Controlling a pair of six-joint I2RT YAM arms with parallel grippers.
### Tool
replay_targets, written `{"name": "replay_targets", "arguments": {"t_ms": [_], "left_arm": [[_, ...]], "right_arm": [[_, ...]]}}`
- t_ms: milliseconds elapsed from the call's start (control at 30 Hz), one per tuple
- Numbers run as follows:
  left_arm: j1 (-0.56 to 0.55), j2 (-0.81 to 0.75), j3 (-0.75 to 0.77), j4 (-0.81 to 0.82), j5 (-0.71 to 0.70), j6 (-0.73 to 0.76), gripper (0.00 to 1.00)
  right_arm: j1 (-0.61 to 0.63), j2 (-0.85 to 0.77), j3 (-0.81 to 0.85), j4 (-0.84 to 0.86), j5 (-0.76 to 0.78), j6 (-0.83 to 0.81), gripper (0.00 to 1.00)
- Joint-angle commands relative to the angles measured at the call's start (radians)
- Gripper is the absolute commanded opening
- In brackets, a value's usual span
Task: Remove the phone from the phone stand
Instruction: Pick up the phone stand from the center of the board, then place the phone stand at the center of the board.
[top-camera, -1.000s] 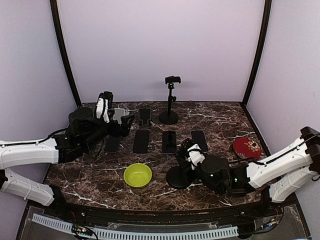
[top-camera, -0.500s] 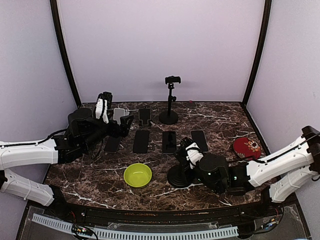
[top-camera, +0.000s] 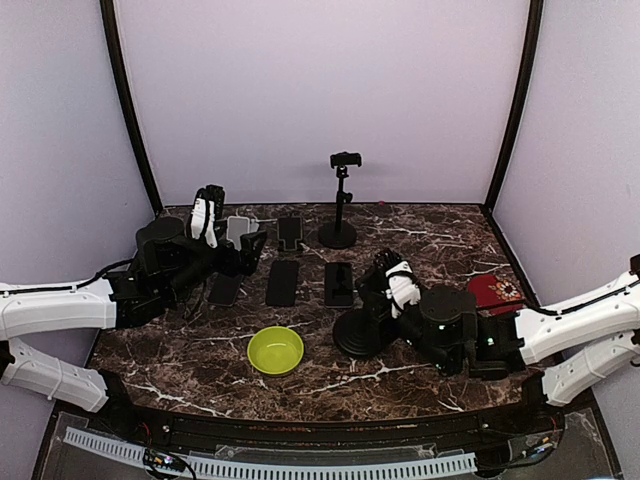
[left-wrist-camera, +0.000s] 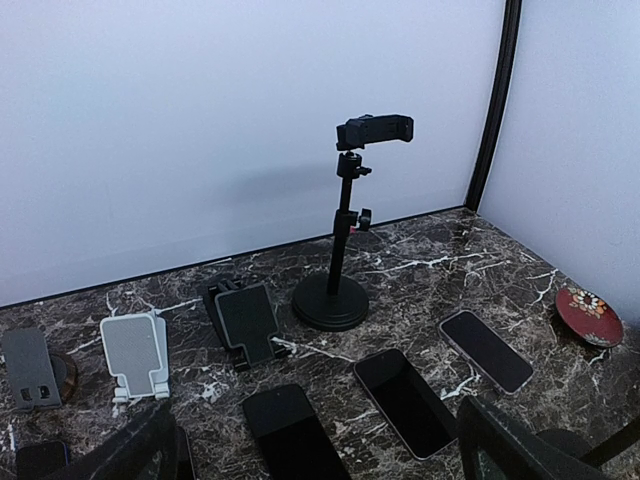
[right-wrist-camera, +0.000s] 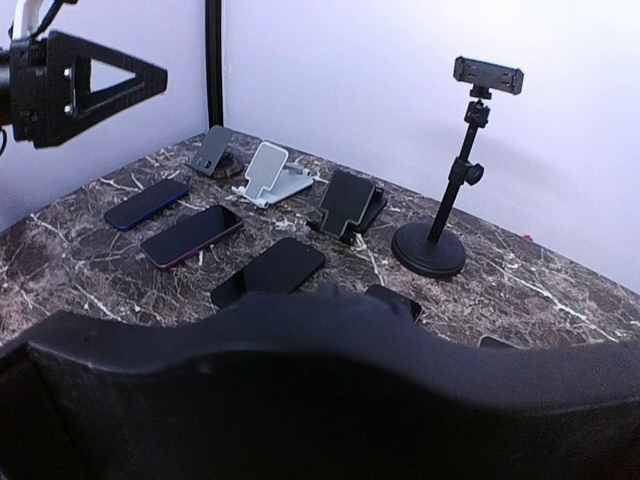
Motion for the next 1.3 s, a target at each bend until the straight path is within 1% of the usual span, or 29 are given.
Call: {"name": "replay_targets", "arguments": {"t_ms": [0,267,533,867,1067,1267], "left_arm": [[0.006,-0.021,-0.015,0.031,-0.007,-0.001,0.99],[0.006,-0.03,-0.031,0.039,-0.008,-0.004,0.99],[0.007,-0.037,-0.04,0.04,-0.02,0.003,0.99],[0.007,-0.03,-0.044,0.038,-0.024,0.011,0.99],[0.007,-0.039,-0.072,0.048,-0.043,0.019,0.99],[0.012,-0.047,-0.099,0.053,-0.051,0.018,0.99]], "right_arm": [[-0.041,-0.066,0.072,0.041,0.021,-0.013,0.12],[-0.181,-0.131,0.116,-0.008,-0.049,-0.012,0.1],[-0.384,-0.129,0.172,-0.054,-0.165,0.01,0.08],[-0.576,0.004,0.295,-0.071,-0.289,0.018,0.06],[-0.687,0.114,0.381,-0.041,-0.395,0.015,0.06],[-0.785,0.257,0.502,-0.045,-0.476,-0.002,0.06]]}}
